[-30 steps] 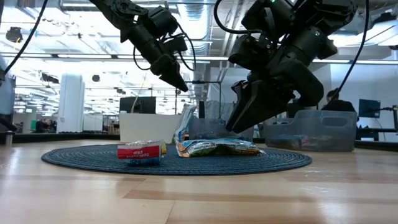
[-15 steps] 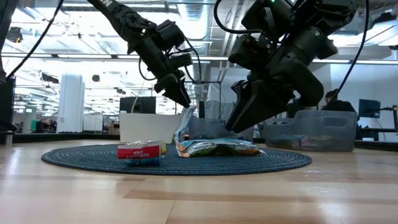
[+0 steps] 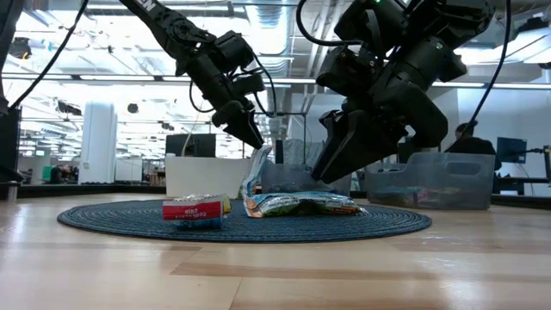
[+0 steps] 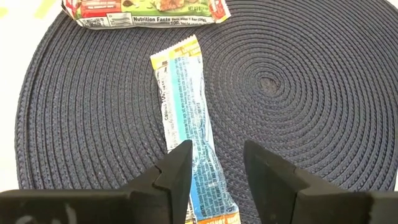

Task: Pick and place Granola Bars by type
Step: Put the yellow granola bar into the white bin, then put the red granola bar into the bottom black bin

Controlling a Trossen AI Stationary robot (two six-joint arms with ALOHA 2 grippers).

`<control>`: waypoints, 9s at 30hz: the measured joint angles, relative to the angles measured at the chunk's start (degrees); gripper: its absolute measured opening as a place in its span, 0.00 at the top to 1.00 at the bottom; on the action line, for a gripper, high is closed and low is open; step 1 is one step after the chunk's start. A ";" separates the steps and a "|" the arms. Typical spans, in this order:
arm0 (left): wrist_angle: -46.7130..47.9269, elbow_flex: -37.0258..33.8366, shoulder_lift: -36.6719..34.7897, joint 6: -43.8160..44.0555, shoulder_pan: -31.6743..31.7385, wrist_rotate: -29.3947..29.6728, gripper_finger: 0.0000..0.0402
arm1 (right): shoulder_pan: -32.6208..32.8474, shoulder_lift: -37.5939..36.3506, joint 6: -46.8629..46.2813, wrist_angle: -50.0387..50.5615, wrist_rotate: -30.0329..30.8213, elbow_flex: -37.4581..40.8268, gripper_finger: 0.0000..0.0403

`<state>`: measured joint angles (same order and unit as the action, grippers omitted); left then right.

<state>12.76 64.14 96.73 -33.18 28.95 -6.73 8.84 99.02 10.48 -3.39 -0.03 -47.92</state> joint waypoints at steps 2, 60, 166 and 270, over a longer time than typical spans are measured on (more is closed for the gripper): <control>-0.21 0.00 0.35 0.03 0.04 -0.13 0.37 | 0.00 0.00 0.00 -0.01 -0.02 0.00 0.66; 7.49 -0.04 -8.61 -0.79 -4.06 7.77 0.96 | -0.02 0.02 0.07 -0.01 0.00 0.00 0.66; -4.47 -13.77 -4.37 20.86 -46.14 1.98 0.50 | -0.35 4.39 4.05 -11.25 -7.41 0.00 0.66; 4.56 -13.64 3.58 42.98 -43.69 17.02 0.50 | 4.32 11.93 1.10 9.99 -3.58 -15.34 0.66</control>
<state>17.32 50.50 100.31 9.80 -14.74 10.29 13.16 110.95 11.58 6.60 -3.61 -63.26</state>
